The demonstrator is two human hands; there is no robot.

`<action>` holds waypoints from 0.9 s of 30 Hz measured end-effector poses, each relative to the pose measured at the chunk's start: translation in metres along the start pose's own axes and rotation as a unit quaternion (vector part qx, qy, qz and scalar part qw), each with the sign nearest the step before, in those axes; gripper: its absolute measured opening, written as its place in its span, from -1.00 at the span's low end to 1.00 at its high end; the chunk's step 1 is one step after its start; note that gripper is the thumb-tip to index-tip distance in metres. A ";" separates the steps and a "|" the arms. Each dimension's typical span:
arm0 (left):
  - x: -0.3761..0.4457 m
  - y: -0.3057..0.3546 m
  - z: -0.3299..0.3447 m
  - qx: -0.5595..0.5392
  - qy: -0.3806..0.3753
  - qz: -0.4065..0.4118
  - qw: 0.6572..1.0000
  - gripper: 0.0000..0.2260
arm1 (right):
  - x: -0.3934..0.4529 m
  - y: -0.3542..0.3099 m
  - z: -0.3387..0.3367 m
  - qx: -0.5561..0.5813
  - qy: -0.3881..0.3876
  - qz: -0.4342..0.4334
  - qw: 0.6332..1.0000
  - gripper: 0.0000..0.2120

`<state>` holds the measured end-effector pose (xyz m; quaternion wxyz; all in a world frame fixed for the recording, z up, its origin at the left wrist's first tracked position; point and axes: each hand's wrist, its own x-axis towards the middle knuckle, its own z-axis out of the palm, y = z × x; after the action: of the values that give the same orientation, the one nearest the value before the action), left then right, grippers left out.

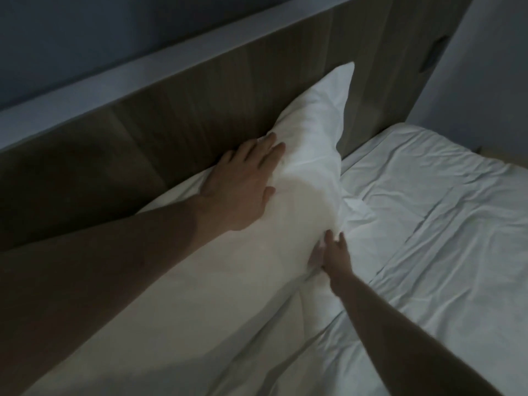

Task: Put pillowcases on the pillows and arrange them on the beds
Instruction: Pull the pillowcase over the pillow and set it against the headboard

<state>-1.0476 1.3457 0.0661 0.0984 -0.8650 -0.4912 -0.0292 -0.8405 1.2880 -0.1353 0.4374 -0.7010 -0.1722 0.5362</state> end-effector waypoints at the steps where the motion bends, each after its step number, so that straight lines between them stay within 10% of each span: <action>1: -0.003 -0.005 0.000 -0.004 -0.001 0.001 1.000 -0.31 | 0.010 -0.011 -0.001 0.003 0.013 -0.012 1.000 -0.21; 9: -0.009 -0.010 0.013 -0.079 0.052 -0.006 0.995 -0.37 | 0.043 0.022 0.016 0.070 -0.083 0.120 0.987 -0.03; 14: -0.006 -0.015 0.014 -0.262 0.096 -0.016 0.960 -0.48 | 0.018 0.020 0.028 0.062 -0.004 0.071 0.996 -0.83; 27: -0.009 -0.017 0.024 -0.133 0.083 0.007 0.988 -0.52 | -0.004 0.028 0.012 -0.124 0.072 0.015 0.990 -0.71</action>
<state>-1.0673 1.3515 0.0433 0.0231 -0.8683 -0.4671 -0.1654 -0.8596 1.2749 -0.1554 0.3498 -0.7892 -0.1952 0.4656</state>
